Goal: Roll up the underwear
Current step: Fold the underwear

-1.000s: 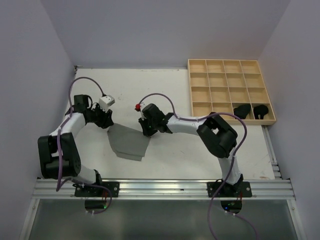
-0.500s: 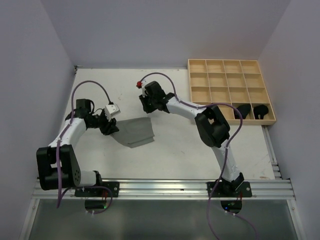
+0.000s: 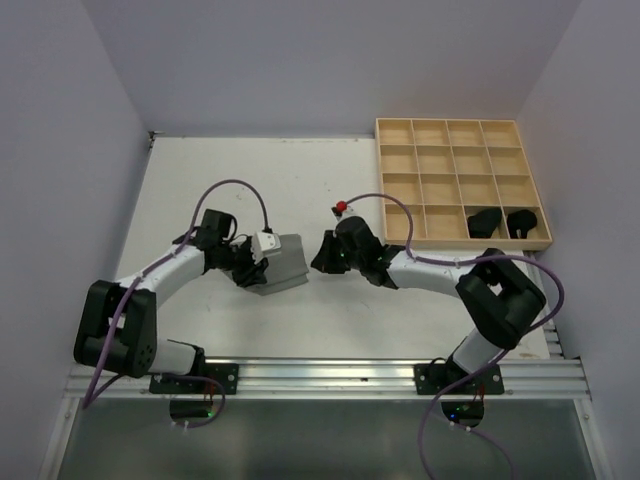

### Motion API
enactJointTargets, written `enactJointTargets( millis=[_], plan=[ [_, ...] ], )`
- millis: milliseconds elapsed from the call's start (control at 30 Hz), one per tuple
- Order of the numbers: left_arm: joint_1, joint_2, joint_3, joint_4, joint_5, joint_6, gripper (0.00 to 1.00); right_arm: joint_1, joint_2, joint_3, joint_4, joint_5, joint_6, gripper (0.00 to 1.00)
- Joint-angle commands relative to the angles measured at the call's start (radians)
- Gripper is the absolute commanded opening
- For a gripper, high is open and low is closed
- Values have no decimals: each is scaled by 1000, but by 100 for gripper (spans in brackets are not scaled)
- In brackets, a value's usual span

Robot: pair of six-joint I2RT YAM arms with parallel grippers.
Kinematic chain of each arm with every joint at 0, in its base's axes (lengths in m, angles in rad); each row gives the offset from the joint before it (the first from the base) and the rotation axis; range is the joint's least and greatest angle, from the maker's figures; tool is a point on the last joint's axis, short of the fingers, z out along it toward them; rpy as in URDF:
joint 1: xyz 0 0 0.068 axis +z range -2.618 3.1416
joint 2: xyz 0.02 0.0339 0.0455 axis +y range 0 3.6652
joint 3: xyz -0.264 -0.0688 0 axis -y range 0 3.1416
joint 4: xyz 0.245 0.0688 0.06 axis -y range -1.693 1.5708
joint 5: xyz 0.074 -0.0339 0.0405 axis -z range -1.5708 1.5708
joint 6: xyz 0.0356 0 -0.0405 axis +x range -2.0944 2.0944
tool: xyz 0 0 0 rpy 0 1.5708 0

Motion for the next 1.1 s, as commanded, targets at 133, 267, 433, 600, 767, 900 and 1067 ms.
enactJointTargets(
  millis=[133, 267, 433, 600, 767, 900, 1067],
  plan=[
    [-105, 52, 20, 132, -82, -99, 40, 72, 16, -169, 381, 105, 407, 4],
    [-122, 74, 37, 148, -93, -114, 40, 98, 68, -182, 457, 105, 455, 4],
    [-153, 98, 57, 161, -113, -131, 40, 109, 130, -207, 490, 83, 502, 2],
    [-176, 121, 72, 162, -131, -136, 38, 119, 154, -216, 458, 78, 498, 1],
    [-191, 132, 68, 161, -138, -139, 37, 121, 174, -227, 462, 94, 479, 1],
    [-197, 134, 45, 171, -141, -145, 36, 121, 202, -251, 494, 95, 507, 1],
    [-203, 138, 34, 174, -159, -144, 29, 119, 209, -245, 473, 92, 507, 1]
  ],
)
